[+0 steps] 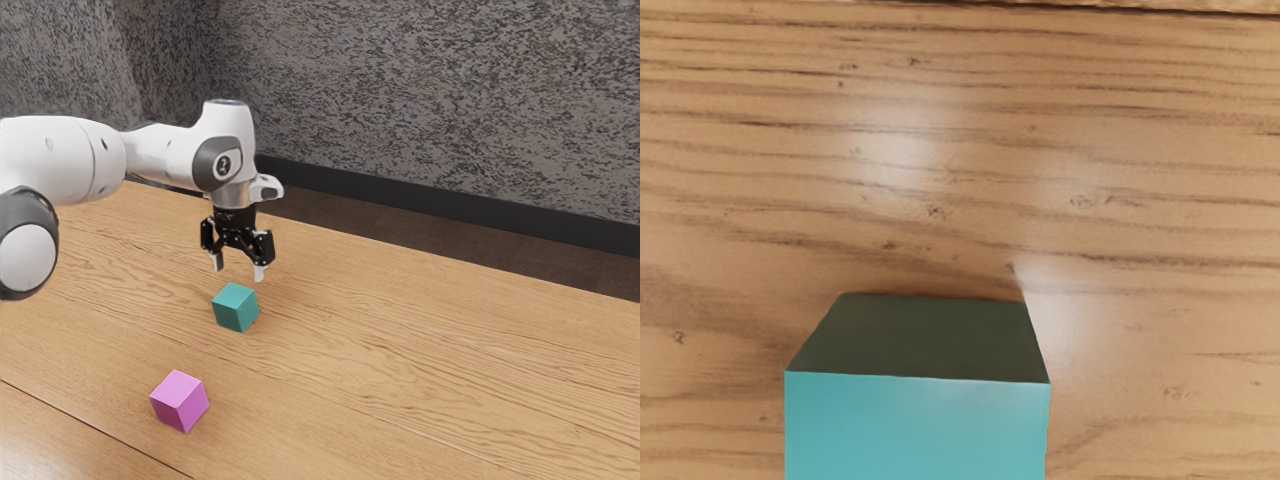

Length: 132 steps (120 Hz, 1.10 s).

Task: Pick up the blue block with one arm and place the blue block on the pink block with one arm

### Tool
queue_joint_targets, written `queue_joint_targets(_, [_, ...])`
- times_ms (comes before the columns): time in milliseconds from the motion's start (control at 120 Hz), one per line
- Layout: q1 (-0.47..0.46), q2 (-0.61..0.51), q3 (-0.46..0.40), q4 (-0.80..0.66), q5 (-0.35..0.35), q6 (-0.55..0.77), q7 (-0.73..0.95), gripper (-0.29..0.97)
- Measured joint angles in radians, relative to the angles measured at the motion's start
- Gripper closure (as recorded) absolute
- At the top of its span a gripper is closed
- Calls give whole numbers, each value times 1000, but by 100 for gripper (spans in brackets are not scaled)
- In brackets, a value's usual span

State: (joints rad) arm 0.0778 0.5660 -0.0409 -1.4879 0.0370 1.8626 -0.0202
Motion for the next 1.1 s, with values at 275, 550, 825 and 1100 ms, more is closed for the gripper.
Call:
queue_joint_targets(275, [13,61,14,-2,-12,109,24,0])
queue_joint_targets(550, [14,72,18,-73,-17,154,40,0])
queue_joint_targets(825, [2,73,23,-91,17,188,68,0])
queue_joint_targets(1100, [-5,70,21,-91,34,201,92,0])
